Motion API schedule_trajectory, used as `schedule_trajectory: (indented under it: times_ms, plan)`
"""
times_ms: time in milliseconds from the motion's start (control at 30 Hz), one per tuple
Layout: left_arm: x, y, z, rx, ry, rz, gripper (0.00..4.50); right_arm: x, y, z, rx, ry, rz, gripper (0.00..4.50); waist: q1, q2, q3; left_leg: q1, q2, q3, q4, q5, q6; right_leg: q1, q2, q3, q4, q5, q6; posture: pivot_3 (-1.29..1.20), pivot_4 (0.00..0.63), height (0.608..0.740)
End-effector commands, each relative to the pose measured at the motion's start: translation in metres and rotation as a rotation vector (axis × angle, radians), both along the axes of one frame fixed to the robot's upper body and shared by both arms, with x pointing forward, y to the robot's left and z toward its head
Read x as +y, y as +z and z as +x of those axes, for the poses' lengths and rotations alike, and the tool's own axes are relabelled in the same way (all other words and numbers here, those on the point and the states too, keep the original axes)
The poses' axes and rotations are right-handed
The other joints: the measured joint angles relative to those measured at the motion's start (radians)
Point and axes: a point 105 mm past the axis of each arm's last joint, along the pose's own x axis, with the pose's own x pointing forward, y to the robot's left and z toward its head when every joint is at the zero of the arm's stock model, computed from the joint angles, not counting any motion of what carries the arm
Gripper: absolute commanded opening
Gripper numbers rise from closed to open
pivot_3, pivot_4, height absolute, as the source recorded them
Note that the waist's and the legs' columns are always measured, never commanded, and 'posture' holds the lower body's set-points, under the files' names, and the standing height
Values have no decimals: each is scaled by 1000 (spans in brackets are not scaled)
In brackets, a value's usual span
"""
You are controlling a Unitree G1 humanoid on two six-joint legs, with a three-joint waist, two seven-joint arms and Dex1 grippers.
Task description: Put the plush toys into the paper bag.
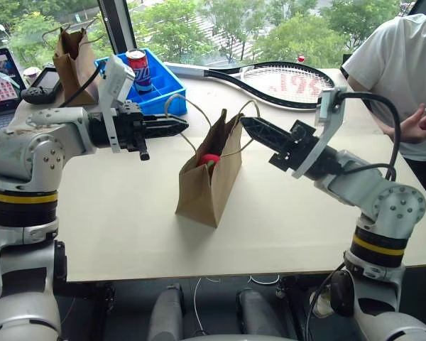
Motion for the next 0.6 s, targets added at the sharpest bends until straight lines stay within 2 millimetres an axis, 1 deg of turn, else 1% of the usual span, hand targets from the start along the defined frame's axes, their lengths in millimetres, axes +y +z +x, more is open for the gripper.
schedule_trajectory:
  times_ms: [33,133,200,233,267,300,333,400,500,533,567,600]
  plan:
    - [4,25,-16,-67,-48,-22,2248,-8,19,-17,-80,51,-17,1576,-1,0,0,0,0,0,0,0,0,0,0,0,0,0,0,0,150,740]
    - [17,30,-21,-73,-32,-16,3269,-26,28,-23,-117,62,-64,2575,0,0,0,0,0,0,1,0,0,1,0,0,-1,-1,-2,0,150,740]
    - [29,30,-27,-79,-27,-6,4007,-38,31,-28,-138,69,-113,3288,1,0,0,0,0,0,1,0,0,1,0,0,-1,-3,-4,0,150,740]
    - [37,28,-31,-79,-21,-2,4386,-45,32,-32,-152,72,-145,3659,0,0,0,0,0,0,1,0,0,1,0,0,-1,-3,-4,0,150,740]
    - [43,26,-34,-78,-18,1,4500,-49,33,-34,-160,75,-167,4000,-1,0,0,0,0,0,1,0,0,1,0,0,-1,-3,-5,0,150,740]
    - [52,13,-35,-113,9,65,4500,-54,28,-33,-192,41,-252,4351,0,0,0,1,0,0,0,0,1,1,-1,0,-1,-4,-6,0,150,740]
    - [57,0,-38,-133,21,126,4500,-57,22,-31,-214,20,-330,4479,-1,0,0,1,0,0,0,0,1,2,0,0,-1,-4,-7,0,150,740]
    - [61,-14,-45,-133,16,160,4500,-58,8,-29,-238,12,-468,4479,1,0,0,4,0,2,0,-1,1,2,-1,1,-2,-5,-8,0,150,740]
    - [56,-30,-54,-114,17,108,4500,-51,-26,-18,-313,14,-682,4479,3,-2,1,4,1,2,0,-1,1,1,-1,1,-2,-5,-10,0,150,740]
    - [55,-33,-55,-113,23,103,4500,-50,-33,-16,-336,20,-725,4479,4,-2,1,3,2,3,1,-1,0,1,-1,1,-2,-5,-11,0,150,740]
    - [51,-43,-55,-114,30,100,4500,-49,-42,-10,-358,11,-763,4236,6,-2,1,3,2,4,2,-5,-6,2,-2,1,-2,-5,-11,0,150,740]
    - [46,-58,-54,-72,69,98,4500,-48,-53,-5,-378,9,-802,3938,8,-2,0,3,1,4,2,-6,-7,1,-3,1,-3,-5,-11,0,150,740]
